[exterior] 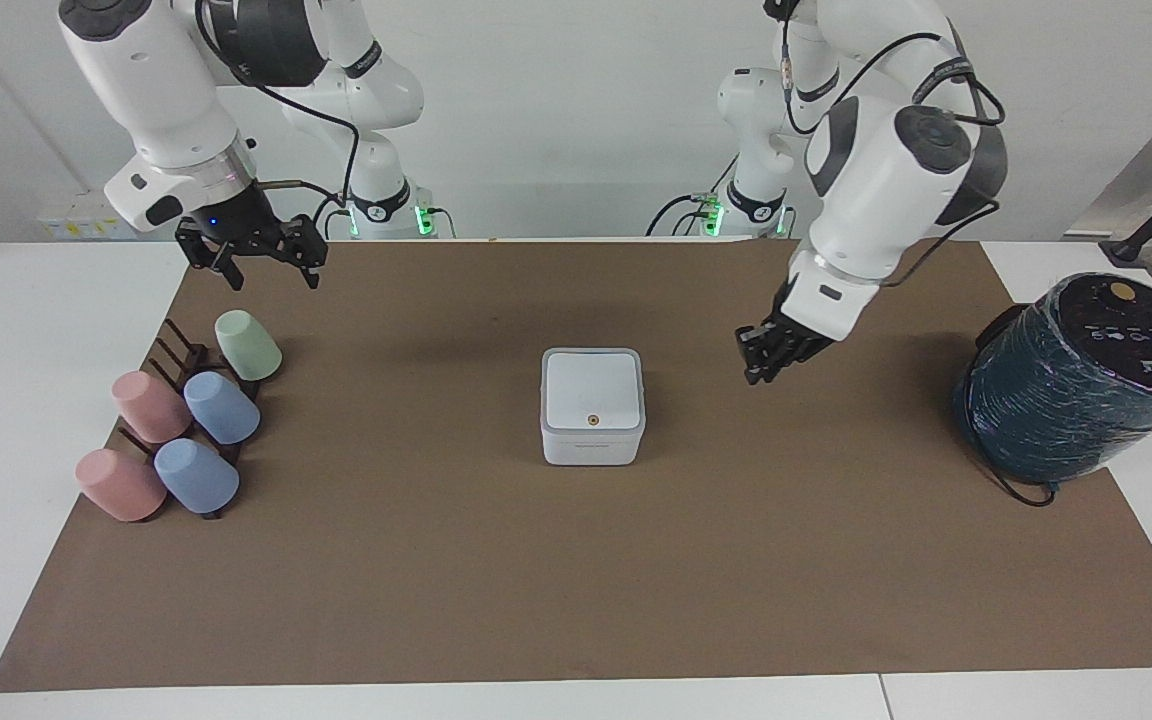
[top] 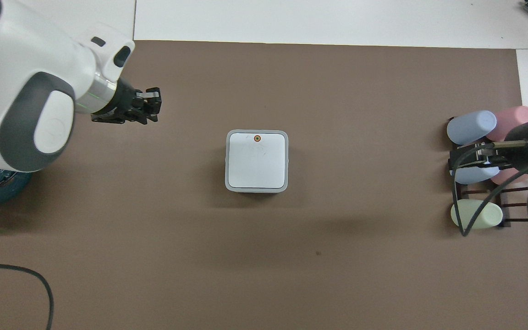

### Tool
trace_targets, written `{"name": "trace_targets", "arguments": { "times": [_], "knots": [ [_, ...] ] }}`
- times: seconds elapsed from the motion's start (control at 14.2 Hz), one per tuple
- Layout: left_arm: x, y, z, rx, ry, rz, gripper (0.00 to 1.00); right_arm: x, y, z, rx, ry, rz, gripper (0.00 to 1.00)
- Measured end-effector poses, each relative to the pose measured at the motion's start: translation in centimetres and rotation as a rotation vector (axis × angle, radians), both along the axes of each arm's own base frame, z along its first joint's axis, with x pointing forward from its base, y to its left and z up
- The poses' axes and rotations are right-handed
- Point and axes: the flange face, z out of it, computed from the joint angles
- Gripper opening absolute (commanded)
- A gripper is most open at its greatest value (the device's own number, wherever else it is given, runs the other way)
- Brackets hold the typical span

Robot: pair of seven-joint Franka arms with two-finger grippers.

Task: Close trash can lid

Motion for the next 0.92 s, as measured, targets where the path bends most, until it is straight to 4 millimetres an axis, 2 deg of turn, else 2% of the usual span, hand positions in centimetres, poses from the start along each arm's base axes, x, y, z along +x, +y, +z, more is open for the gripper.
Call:
{"name": "trace_targets", "arguments": {
  "times": [0.28,0.42,0.63,0.77,0.92],
  "knots": [
    [-1.2,7.9,4.0,0.009,0.011,-0.039,0.21,0.0,0.0,0.0,0.000,0.000,0.000,1.00],
    [-2.4,10.4,5.5,0.072,0.021,-0.075,0.25,0.0,0.0,0.0,0.000,0.000,0.000,1.00],
    [-3.5,11.2,6.9,0.147,0.018,-0.103,0.64,0.0,0.0,0.0,0.000,0.000,0.000,1.00],
    [-3.6,11.1,7.0,0.152,0.015,-0.109,1.00,0.0,0.0,0.0,0.000,0.000,0.000,1.00],
    [-3.6,11.1,6.9,0.154,0.014,-0.132,1.00,0.0,0.0,0.0,0.000,0.000,0.000,1.00]
  ]
}}
